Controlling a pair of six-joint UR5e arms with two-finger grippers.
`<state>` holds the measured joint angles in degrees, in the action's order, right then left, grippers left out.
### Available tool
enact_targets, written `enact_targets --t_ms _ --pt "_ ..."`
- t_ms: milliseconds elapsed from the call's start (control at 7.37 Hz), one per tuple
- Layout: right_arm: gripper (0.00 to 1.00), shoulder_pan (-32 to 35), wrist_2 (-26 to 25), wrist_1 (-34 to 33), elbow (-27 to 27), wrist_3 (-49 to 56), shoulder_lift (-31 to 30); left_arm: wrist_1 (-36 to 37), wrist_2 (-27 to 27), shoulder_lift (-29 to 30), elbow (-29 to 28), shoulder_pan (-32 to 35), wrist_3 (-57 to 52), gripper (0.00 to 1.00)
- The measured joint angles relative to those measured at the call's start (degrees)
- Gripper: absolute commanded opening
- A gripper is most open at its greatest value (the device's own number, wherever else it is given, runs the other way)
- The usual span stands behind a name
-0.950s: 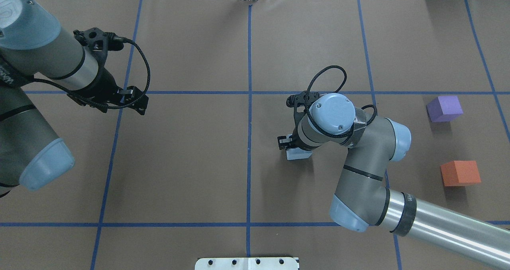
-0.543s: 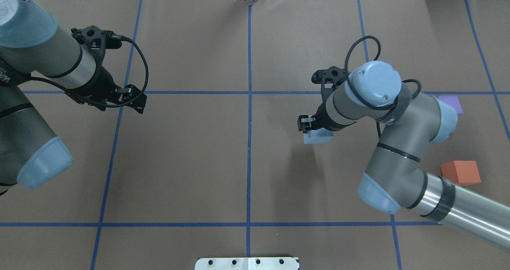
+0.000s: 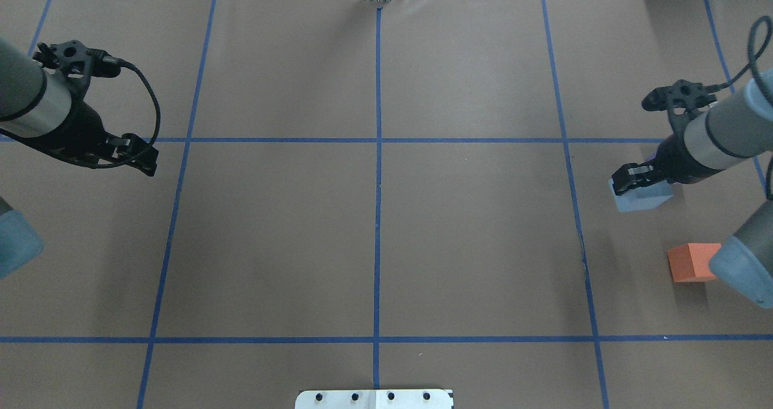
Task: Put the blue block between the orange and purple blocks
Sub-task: 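Carry the light blue cube with the right gripper toward the purple cube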
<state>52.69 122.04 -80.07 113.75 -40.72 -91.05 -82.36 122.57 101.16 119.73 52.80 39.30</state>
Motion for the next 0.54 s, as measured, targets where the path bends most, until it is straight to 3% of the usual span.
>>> enact_targets --t_ms 271,543 --pt "0.0 3.38 1.46 3.82 -2.74 2.57 -5.61 0.01 1.45 -5.59 0.78 4.94 -9.41 1.0" --pt "0.0 4.17 1.51 6.35 -6.77 2.7 -6.62 0.01 2.44 -10.08 0.95 9.45 -17.76 1.0"
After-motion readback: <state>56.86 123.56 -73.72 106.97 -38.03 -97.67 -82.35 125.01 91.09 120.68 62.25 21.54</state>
